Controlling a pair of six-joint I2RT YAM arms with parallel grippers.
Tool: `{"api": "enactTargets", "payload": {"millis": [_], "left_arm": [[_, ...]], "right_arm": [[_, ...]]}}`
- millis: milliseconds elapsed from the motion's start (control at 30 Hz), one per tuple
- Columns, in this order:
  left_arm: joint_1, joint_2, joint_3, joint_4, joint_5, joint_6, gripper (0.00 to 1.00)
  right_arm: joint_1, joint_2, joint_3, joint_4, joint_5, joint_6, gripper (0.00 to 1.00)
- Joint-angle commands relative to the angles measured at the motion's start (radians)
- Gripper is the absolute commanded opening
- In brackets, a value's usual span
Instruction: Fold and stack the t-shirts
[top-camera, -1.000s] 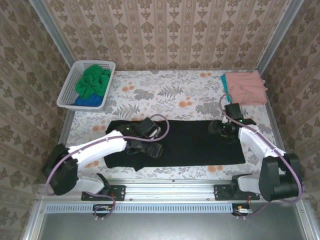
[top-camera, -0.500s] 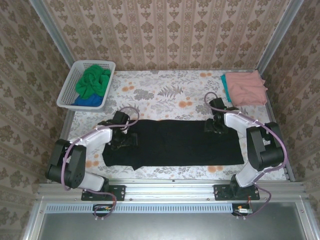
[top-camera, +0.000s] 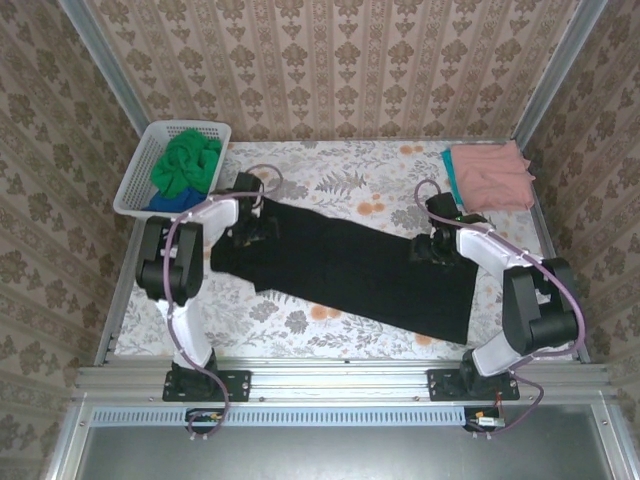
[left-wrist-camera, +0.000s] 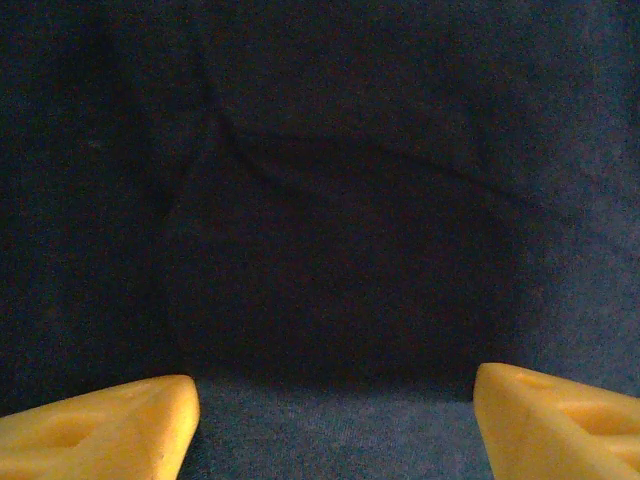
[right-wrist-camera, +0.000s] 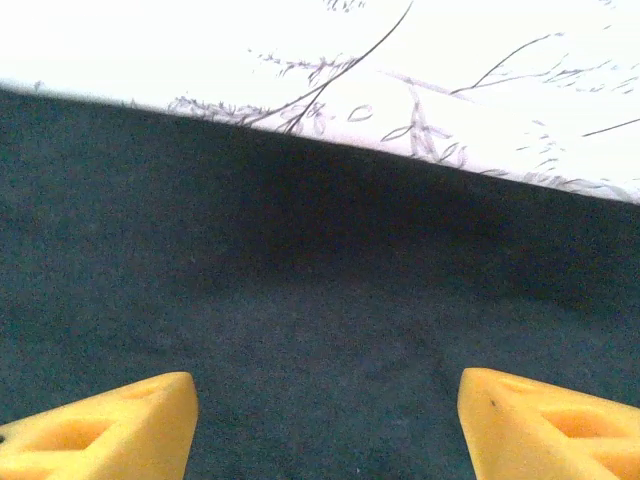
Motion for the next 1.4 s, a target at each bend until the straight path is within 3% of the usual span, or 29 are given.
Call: {"api": "enactTargets", "payload": {"millis": [0,100,200,267,467,500,767,900,1033,1200,1367], "left_arm": [[0.036,0.161,0.145,-0.041,0.046,0.062,0.76],[0.025,0.202,0.310,-0.079,0.070,0.073,0.76],[0.014,0.197,0.404,-0.097,0.073,0.074,0.82],[0.014,0.161,0.409,-0.081,0.073,0.057,0.99],[-0.019,0.013,0.190,0.158,0.074,-0.015,1.00],[-0.032,0.022,0.175,0.190,0.094,-0.019,1.00],[-0.069,0.288,0.348,0.202,0.205,-0.067,1.00],[-0.078,0.399,0.455,0.189,0.273,-0.072,0.98],[-0.090,0.479,0.546,0.197,0.327,-0.071,1.00],[-0.101,0.571,0.704,0.136,0.356,-0.055,1.00],[-0.111,0.650,0.842,0.095,0.364,-0.049,1.00]], "right_arm": [[0.028,0.060,0.016,-0.049,-0.009,0.018,0.68],[0.082,0.035,0.020,-0.083,-0.001,0.041,0.70],[0.160,0.015,-0.003,-0.078,0.005,0.085,0.80],[0.192,0.036,-0.024,-0.073,0.005,0.122,0.83],[0.315,0.046,-0.059,-0.060,0.010,0.195,0.96],[0.334,0.040,-0.062,-0.058,0.000,0.207,1.00],[0.487,-0.029,-0.060,-0.114,0.045,0.289,1.00],[0.496,-0.111,-0.060,-0.158,0.062,0.285,1.00],[0.468,-0.160,-0.027,-0.184,0.196,0.235,1.00],[0.361,-0.011,0.011,-0.066,0.135,0.150,1.00],[0.361,0.139,0.067,-0.074,0.104,0.133,1.00]]}}
